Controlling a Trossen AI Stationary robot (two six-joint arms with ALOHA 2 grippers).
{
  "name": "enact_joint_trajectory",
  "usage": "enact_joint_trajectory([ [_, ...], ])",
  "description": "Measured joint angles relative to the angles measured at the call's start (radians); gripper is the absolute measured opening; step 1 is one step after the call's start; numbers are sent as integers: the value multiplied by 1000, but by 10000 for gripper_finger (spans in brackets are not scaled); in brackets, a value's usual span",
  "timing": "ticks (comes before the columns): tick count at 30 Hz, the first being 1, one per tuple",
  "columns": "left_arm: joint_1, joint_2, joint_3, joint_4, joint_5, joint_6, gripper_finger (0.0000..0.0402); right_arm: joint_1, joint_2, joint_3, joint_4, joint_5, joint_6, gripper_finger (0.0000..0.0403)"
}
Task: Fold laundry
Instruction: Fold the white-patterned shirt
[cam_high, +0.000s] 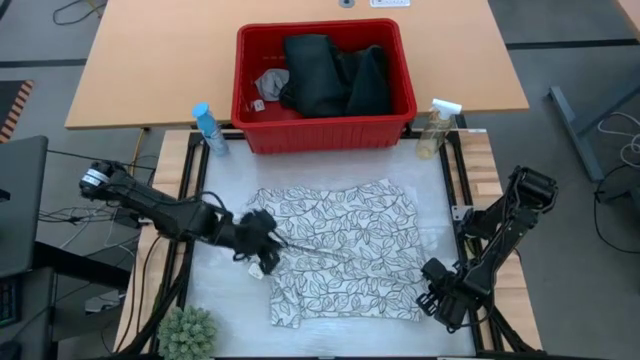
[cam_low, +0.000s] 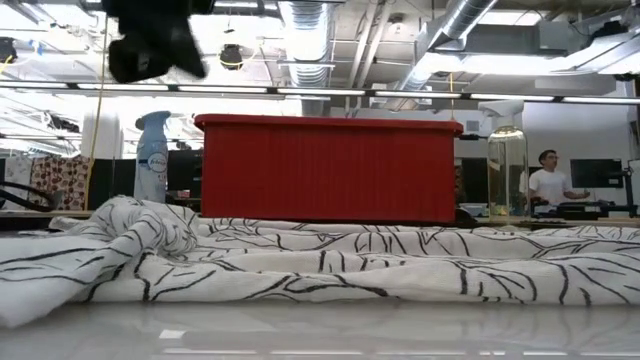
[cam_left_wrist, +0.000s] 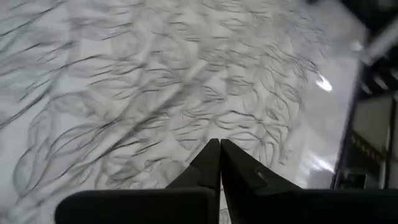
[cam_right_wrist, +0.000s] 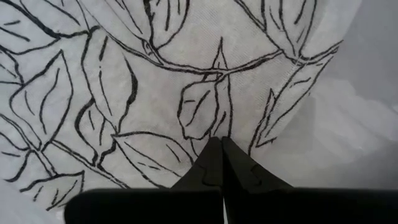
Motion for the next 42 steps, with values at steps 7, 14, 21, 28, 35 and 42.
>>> enact_joint_trajectory([
  [7,-152,125,-2,32,116,372,37,0,0,0,2,14,-1,16],
  [14,-157,215,0,167,122,511,139,0,0,0,16,15,0,16],
  [21,-160,327,48,119,177,657,189,0,0,0,21,15,0,16],
  [28,-150,399,97,51,85,726,190,0,0,0,41,15,0,16],
  [35,-144,400,97,30,122,770,190,0,0,0,42,15,0,16],
  [42,-137,456,96,34,138,813,190,1,0,0,41,15,0,16],
])
